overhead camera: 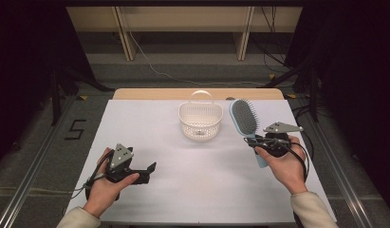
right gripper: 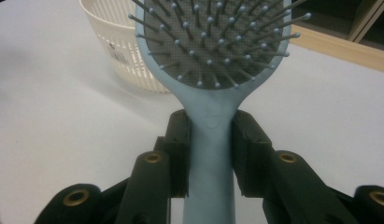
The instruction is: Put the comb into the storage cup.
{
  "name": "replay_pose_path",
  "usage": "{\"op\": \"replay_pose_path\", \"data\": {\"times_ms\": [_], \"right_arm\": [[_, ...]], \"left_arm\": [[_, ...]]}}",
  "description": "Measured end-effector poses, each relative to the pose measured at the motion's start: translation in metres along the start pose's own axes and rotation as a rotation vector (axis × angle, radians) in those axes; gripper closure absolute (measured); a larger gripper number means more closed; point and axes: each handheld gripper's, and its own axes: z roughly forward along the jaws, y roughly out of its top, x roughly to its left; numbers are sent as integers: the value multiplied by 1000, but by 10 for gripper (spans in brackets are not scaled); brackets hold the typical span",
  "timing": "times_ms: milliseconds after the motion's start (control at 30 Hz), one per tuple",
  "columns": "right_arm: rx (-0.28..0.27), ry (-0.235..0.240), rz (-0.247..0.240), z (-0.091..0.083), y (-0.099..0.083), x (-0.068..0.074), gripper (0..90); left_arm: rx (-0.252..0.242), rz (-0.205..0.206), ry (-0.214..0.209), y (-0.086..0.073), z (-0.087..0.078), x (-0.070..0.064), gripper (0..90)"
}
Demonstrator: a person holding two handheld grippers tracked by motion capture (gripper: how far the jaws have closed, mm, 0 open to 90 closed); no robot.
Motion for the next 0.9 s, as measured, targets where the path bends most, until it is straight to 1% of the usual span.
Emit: {"op": "replay_pose_path", "data": {"times_ms": [167, 533, 900], "right_arm": [[-24, -3, 1, -1, 1, 1, 702], [-82, 1, -13, -2, 4, 4, 702], [-115, 4, -27, -2, 6, 8, 702]], "left_arm": [[0, 0, 0, 0, 0, 0, 18], [0, 1, -1, 0, 0, 0, 18], [2, 1, 0, 0, 0, -1, 18]]}}
